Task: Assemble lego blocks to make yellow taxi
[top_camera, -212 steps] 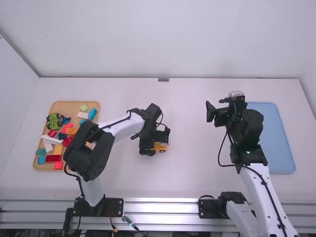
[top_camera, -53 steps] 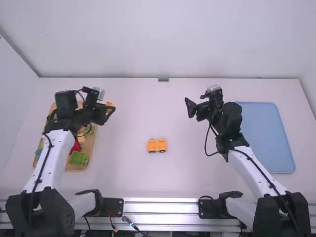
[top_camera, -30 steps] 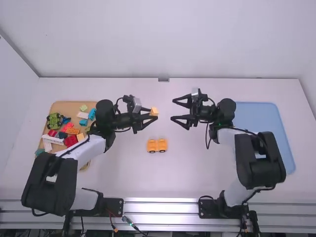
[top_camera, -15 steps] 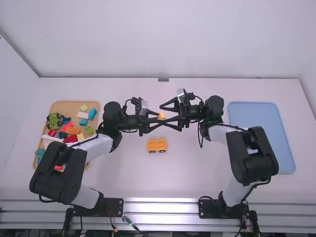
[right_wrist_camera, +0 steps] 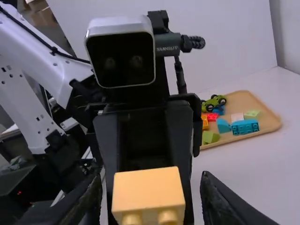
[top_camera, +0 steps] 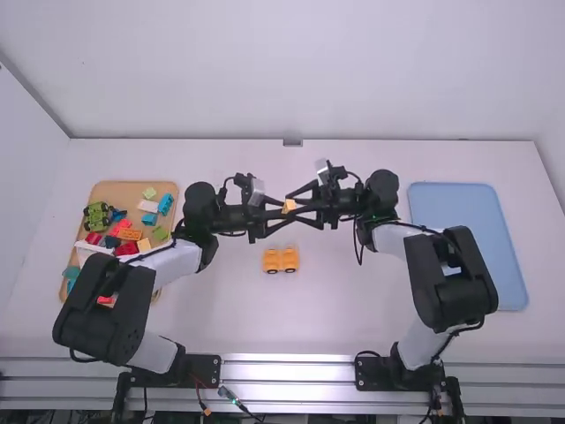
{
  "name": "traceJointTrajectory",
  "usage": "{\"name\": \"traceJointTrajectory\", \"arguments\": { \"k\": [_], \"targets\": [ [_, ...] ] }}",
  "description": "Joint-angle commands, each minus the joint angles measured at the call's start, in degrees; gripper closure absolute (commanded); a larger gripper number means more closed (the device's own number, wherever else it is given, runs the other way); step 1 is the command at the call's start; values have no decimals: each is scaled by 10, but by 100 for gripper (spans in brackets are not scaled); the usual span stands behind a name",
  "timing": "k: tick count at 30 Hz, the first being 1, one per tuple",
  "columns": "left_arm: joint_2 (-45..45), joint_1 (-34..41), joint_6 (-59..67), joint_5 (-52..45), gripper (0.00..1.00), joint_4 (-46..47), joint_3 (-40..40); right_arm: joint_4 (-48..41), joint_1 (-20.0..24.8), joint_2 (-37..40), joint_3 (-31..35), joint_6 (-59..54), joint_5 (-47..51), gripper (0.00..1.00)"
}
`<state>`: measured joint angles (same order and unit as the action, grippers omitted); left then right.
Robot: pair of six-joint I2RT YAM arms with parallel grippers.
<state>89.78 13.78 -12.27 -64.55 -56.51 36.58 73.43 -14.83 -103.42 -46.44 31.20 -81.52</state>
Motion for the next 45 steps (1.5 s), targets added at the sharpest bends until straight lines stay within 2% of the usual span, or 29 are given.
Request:
{"name": "traceJointTrajectory", "arguments": {
  "k": [1,11,15,21,24,28,30,31,33,38,42,45],
  "targets": [
    [0,-1,-4,-15,98,-6,0,-9,-7,-3,-16,-27,-1,48],
    [0,-1,3,-16,98,18,0,13,-5,-3,-16,-12,5,52],
    [0,-1,3,-16,98,18,0,12,-5,-3,-16,-12,3,65],
    [0,1,1,-14,98,10,0,11,-7,-3,-16,-9,1,73],
    [0,2,1,-11,91,9,0,11,-7,-3,-16,-3,1,75],
    [0,-1,1,-8,72,2,0,11,-12,-3,-16,-3,-1,78],
    [0,2,1,-4,43,3,0,11,-17,-3,-16,-4,2,80],
    [0,2,1,-4,38,3,0,11,-17,-3,-16,-3,4,80],
    [0,-3,0,-6,1,4,0,12,-17,-3,-16,-5,8,81],
    [0,-3,20,-6,1,35,0,12,-6,-3,-26,3,5,85],
    [0,-2,89,-1,1,112,0,11,14,-3,-34,5,13,87],
    [0,-2,127,39,1,176,0,11,26,-3,-34,5,27,87]
  ]
}}
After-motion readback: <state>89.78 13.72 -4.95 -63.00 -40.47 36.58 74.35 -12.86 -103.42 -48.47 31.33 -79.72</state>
